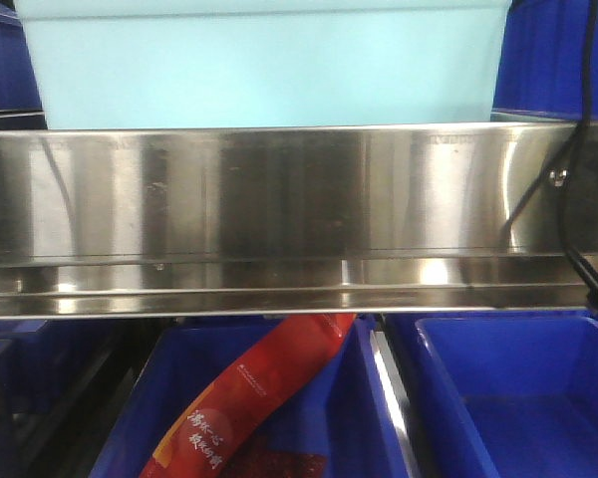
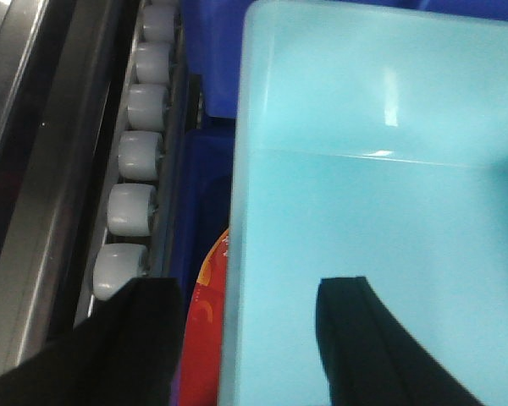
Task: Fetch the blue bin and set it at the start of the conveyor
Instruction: 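Close both grippers on opposite side walls of the light-blue bin, then lift the light-blue bin with both grippers and pull it off the shelf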
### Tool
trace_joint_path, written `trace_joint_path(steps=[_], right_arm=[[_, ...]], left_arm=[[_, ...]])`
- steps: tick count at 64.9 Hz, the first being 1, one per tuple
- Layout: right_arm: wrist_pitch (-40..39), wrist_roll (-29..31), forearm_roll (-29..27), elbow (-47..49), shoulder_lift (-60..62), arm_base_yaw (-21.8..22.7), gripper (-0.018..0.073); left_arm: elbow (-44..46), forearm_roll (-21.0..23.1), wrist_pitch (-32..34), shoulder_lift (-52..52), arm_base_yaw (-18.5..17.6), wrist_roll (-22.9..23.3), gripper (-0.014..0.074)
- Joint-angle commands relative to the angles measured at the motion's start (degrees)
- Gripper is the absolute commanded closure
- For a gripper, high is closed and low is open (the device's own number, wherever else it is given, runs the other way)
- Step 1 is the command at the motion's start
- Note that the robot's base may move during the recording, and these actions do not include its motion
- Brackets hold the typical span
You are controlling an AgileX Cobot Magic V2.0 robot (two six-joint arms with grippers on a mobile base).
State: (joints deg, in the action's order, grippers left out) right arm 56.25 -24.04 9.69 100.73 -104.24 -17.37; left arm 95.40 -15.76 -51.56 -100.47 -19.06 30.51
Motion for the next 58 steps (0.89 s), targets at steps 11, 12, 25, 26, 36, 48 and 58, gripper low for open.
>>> trace_joint_path(steps=[11,12,25,26,36,48,58], right_arm=[[-1.8,0.0,1.1,0.4,0.1,0.3,0.0303],[-1.8,0.0,1.1,0.4,0.1,0.3,0.0303],[-1.9,0.0,1.8,0.4,-1.2,0.3,0.0303],[-1.9,0.0,1.8,0.4,-1.3,0.3,0.0303],[-1.9,0.0,1.8,0.4,-1.2,0.3,0.0303],[-1.8,0.0,1.8,0.4,-1.2,0.3,0.0303],[-1.8,0.0,1.8,0.4,-1.3,0.3,0.0303]], left_arm=[[0.4,-0.1,0.8,-1.0,0.0,-0.7,0.0311],[0.4,-0.1,0.8,-1.2,0.0,-0.7,0.0311],[0.4,-0.1,0.9,-1.6,0.0,-0.7,0.0311],[0.4,-0.1,0.9,-1.6,0.0,-0.7,0.0311],[0.4,-0.5,1.5,-1.6,0.0,-0.7,0.0311],[0.4,-0.4,1.5,-1.8,0.0,-0.7,0.0311],[0.4,-0.4,1.5,-1.8,0.0,-0.7,0.0311]])
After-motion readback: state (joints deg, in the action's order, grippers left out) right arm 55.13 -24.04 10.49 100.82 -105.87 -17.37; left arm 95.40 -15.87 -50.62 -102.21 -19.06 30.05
